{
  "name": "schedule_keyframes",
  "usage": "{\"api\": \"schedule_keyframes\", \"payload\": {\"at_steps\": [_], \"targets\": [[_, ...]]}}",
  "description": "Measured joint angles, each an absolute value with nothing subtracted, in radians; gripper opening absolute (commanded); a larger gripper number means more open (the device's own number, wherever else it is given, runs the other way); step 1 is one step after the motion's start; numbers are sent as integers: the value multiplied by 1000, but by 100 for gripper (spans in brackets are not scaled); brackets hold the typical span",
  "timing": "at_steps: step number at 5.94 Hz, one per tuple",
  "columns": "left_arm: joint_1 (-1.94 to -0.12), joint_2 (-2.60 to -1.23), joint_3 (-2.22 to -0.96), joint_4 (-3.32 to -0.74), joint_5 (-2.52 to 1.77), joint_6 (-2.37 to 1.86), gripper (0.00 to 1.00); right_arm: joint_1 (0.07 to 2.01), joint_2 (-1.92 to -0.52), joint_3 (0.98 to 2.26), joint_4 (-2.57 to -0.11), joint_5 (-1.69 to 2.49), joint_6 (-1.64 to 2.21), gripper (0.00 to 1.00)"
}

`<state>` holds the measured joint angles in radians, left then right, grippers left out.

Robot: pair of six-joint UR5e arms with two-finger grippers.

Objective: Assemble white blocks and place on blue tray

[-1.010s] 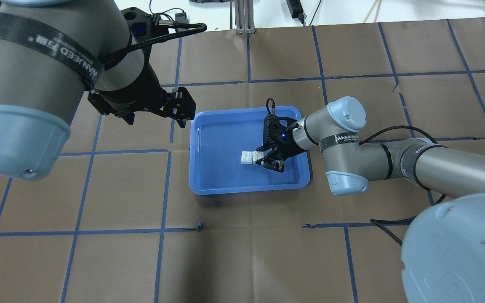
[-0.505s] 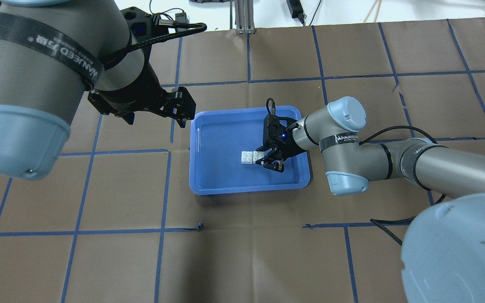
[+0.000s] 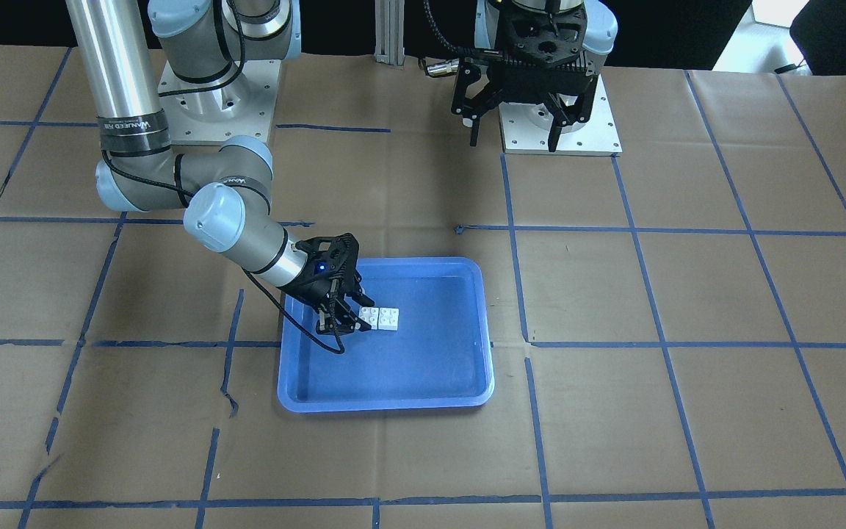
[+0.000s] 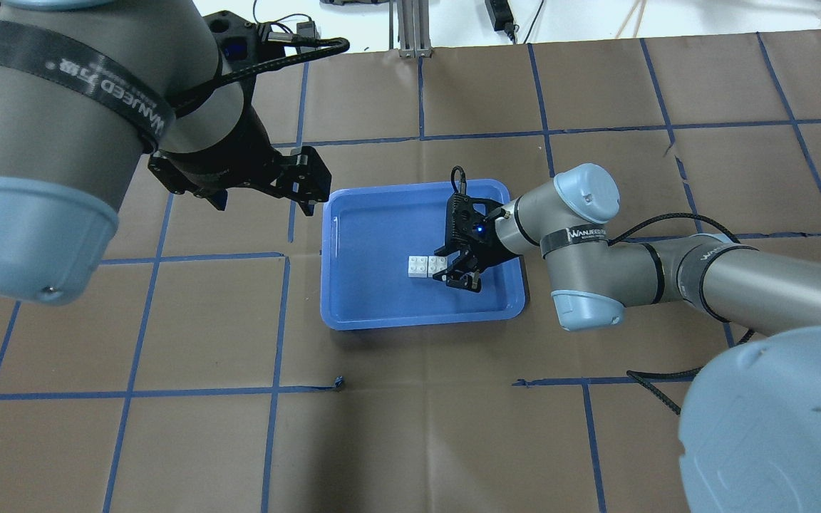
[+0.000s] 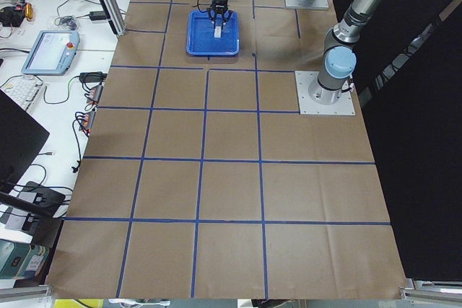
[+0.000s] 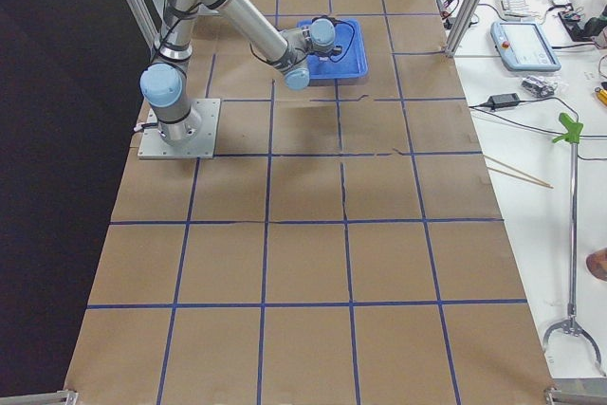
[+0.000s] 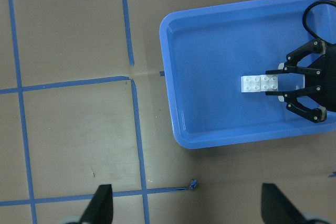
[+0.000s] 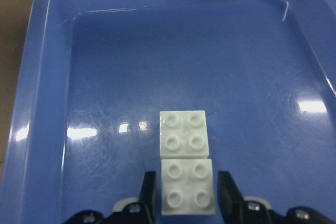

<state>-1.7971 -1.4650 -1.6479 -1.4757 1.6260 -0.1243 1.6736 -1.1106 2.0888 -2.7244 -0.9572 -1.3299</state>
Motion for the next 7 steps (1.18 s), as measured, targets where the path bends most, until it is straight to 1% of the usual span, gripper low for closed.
{"api": "schedule_keyframes", "payload": {"at_steps": [1,2,5,7], "targets": [[-1797,-1465,-1648,-1475,1626,-124,99,1674,-1111,2088,-2724,-957,-1328,82],[-1796,-1465,-1648,-1472,1626,-124,99,1674,-1111,2087,-2724,-957,-1325,100],[-1796,-1465,-1648,-1470,1627,-124,99,1673,-1147,2048,-2700,-982,-1210,100],[-1796,-1465,-1648,-1470,1627,-124,99,1665,-1244,1994,-2524,-1071,-1100,100]]}}
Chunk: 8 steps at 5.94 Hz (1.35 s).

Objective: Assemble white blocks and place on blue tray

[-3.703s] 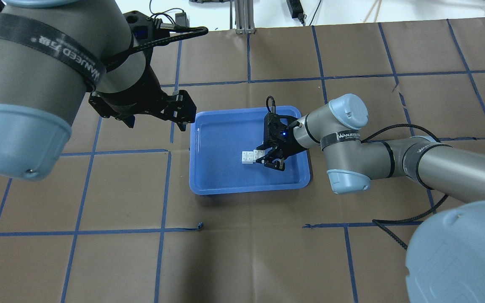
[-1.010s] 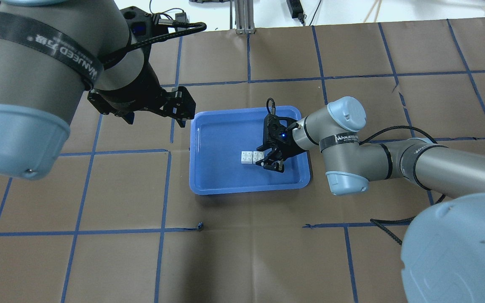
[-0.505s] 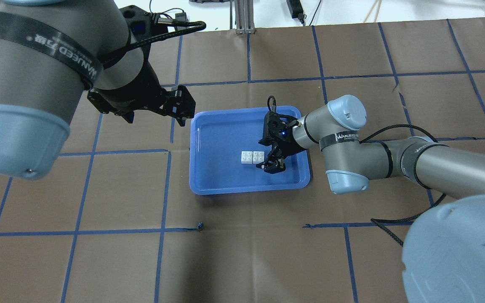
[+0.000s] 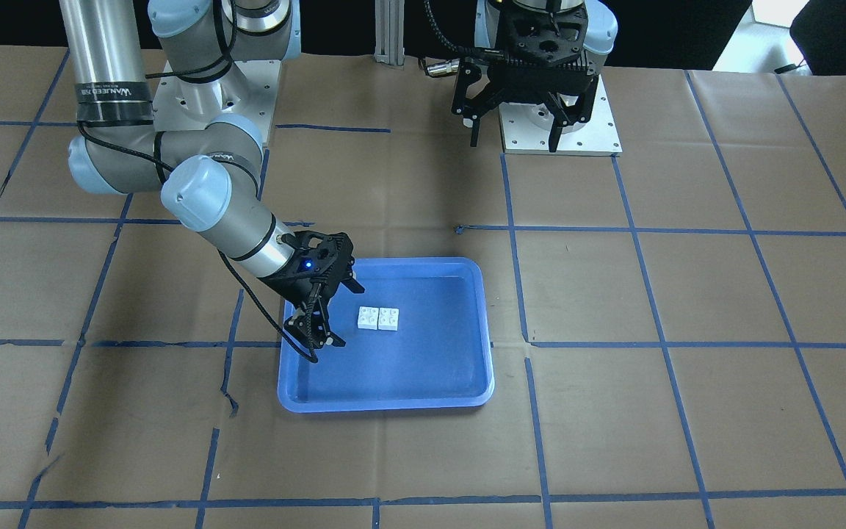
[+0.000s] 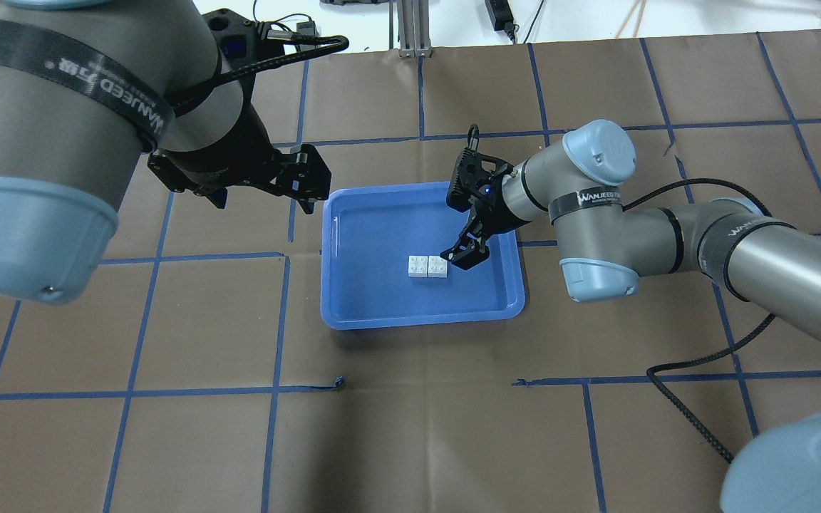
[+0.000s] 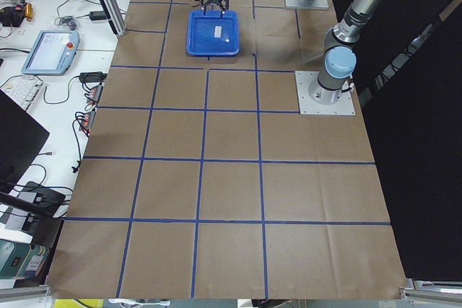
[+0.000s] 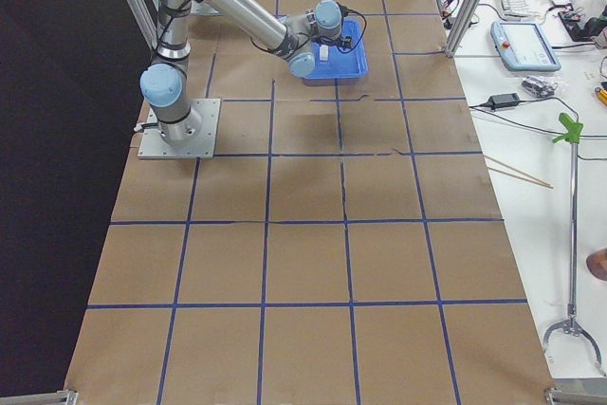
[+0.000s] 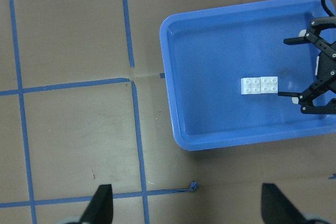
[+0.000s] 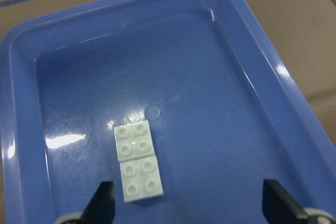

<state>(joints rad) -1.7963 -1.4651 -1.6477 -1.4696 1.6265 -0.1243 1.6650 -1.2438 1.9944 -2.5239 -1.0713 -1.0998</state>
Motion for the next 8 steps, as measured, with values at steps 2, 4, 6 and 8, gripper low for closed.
{"api": "schedule_keyframes", "payload": {"at_steps": [2,4,6,8], "targets": [[-1796,-1465,-1649,-1470,1627,-124,99,1657,-1336,1889,-2237,-1236,-929,100],[-1796,-1465,-1649,-1470,1628,-124,99,1653,-1366,1721,-1947,-1368,-626,100],[-1795,-1465,-1649,-1470,1627,-124,99,1649,-1406,1544,-1640,-1482,-316,100],[-1795,-1465,-1648,-1469,1626,-124,99,1614,-1493,1477,-1470,-1567,-155,100]]}}
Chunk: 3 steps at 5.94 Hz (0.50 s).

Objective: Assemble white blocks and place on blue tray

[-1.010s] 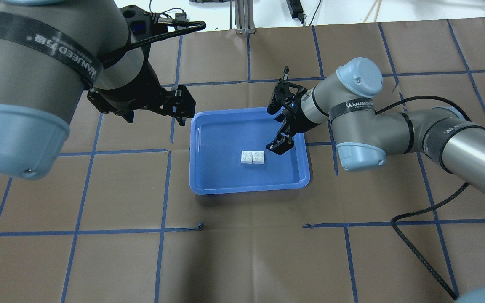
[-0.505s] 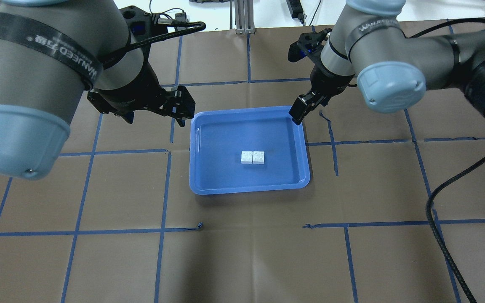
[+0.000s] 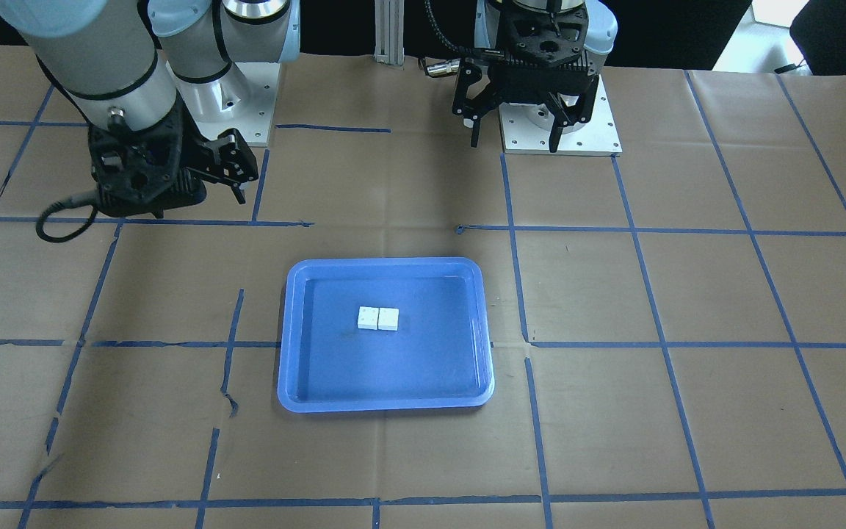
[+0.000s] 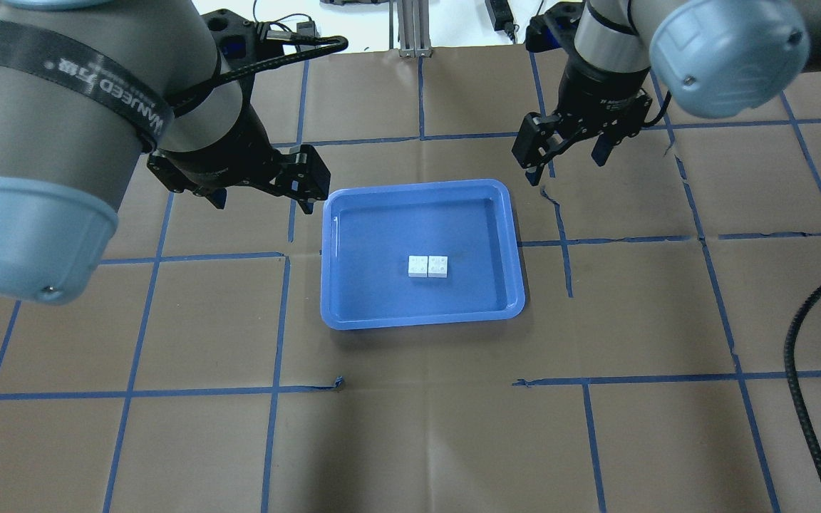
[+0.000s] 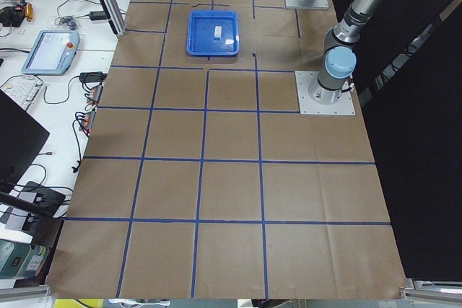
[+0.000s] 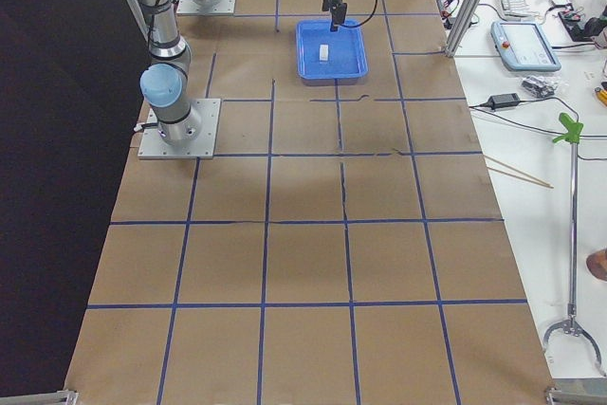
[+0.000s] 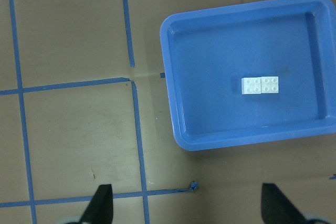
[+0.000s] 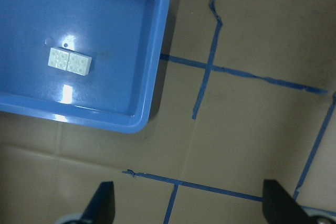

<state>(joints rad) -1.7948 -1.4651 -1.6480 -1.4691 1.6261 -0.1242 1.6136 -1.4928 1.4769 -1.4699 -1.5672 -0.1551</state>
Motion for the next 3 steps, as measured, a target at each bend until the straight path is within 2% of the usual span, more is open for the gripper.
{"api": "schedule_keyframes", "payload": {"at_steps": [3], "targets": [[-1795,-1465,-1648,-1468,1626,-124,99,1578,-1552,1477,-1400,-1573,-71,100]]}}
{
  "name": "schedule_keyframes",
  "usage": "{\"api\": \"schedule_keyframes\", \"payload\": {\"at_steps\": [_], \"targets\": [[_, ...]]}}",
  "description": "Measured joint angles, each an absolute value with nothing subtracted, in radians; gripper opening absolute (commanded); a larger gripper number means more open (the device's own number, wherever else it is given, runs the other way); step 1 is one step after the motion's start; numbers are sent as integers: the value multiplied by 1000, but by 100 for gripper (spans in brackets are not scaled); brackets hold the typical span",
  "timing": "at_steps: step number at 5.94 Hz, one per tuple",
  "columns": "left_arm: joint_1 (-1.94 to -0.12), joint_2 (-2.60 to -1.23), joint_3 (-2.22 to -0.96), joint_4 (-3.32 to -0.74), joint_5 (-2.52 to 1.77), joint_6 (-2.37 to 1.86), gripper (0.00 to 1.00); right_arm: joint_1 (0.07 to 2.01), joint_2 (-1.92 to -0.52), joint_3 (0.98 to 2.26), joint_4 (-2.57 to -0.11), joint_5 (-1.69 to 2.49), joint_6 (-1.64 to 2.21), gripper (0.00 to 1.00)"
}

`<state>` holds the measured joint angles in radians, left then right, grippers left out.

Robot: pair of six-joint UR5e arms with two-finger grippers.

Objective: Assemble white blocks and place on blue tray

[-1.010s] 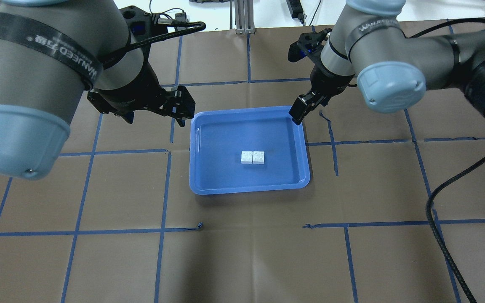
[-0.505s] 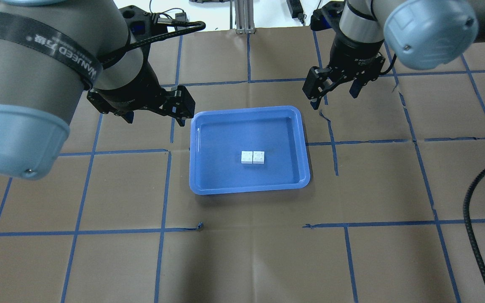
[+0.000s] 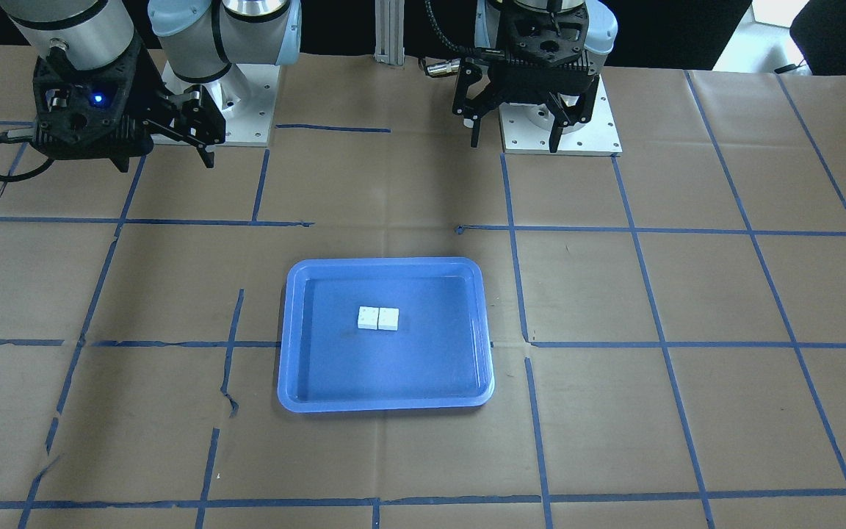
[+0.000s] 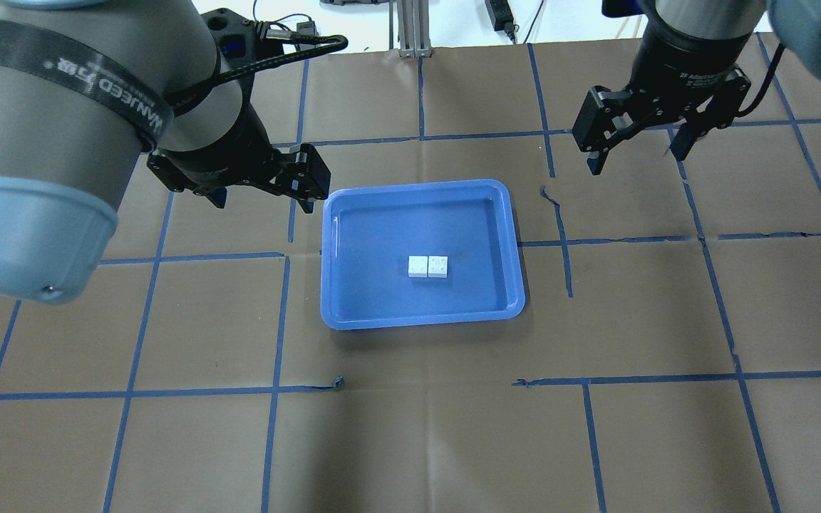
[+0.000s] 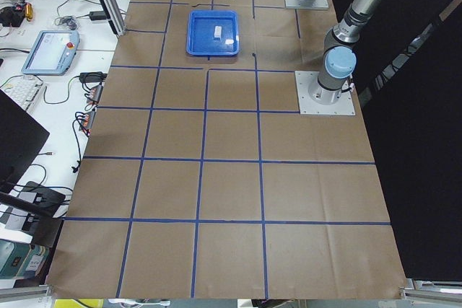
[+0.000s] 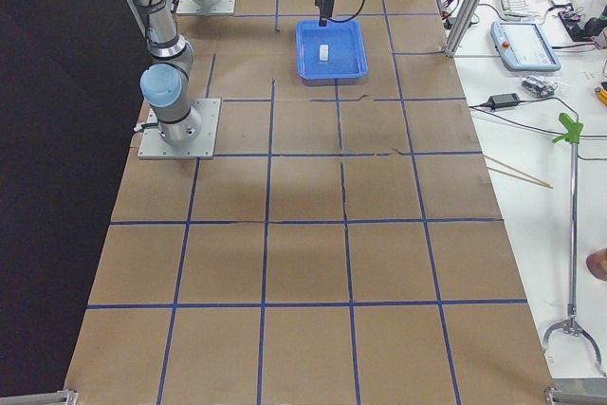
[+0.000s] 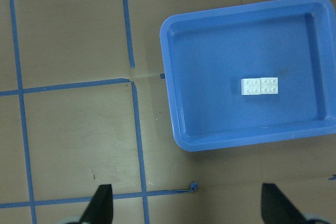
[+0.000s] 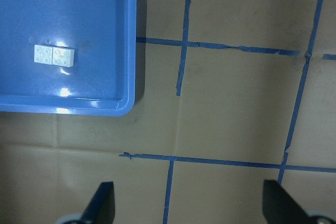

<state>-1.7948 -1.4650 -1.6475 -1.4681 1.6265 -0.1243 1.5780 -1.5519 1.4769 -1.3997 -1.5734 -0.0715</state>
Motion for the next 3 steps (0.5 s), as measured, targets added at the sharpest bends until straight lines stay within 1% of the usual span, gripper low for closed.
{"api": "schedule_keyframes", "payload": {"at_steps": [3], "targets": [[-1781,-1465,-1647,-1471,1627,-123,99,1576,-1561,1499,-1401,-1571,-54,100]]}}
